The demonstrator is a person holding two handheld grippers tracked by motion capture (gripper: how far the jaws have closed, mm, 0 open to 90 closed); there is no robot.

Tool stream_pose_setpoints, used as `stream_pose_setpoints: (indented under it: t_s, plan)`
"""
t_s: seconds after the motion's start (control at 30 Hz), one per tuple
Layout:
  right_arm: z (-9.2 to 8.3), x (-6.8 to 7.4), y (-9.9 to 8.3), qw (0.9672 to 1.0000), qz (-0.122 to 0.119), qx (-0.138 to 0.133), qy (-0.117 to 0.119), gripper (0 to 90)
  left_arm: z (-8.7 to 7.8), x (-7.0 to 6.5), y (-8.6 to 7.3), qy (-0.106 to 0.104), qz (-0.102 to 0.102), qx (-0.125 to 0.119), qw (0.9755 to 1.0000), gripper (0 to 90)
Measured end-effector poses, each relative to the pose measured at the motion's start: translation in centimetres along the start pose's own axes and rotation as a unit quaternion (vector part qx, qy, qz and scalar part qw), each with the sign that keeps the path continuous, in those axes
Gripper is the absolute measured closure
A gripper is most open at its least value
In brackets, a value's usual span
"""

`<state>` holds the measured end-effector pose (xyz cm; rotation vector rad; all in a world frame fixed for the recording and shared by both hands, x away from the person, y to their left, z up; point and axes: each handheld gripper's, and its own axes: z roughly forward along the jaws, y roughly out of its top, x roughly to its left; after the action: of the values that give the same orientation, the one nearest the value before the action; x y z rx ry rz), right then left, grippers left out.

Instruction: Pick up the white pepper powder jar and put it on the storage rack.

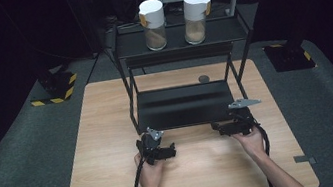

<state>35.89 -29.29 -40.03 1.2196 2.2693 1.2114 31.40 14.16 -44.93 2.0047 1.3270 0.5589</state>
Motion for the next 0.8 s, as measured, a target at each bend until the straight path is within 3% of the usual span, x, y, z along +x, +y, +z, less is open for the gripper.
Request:
stream_pose_setpoints:
  t_s: [0.8]
  plan:
    - [1.8, 0.6, -2.5, 0.9993, 0.008, 0.033, -0.016, 12.0, 0.0, 0.0, 0.0, 0.000, 0.000, 0.000, 1.0000, 5.6]
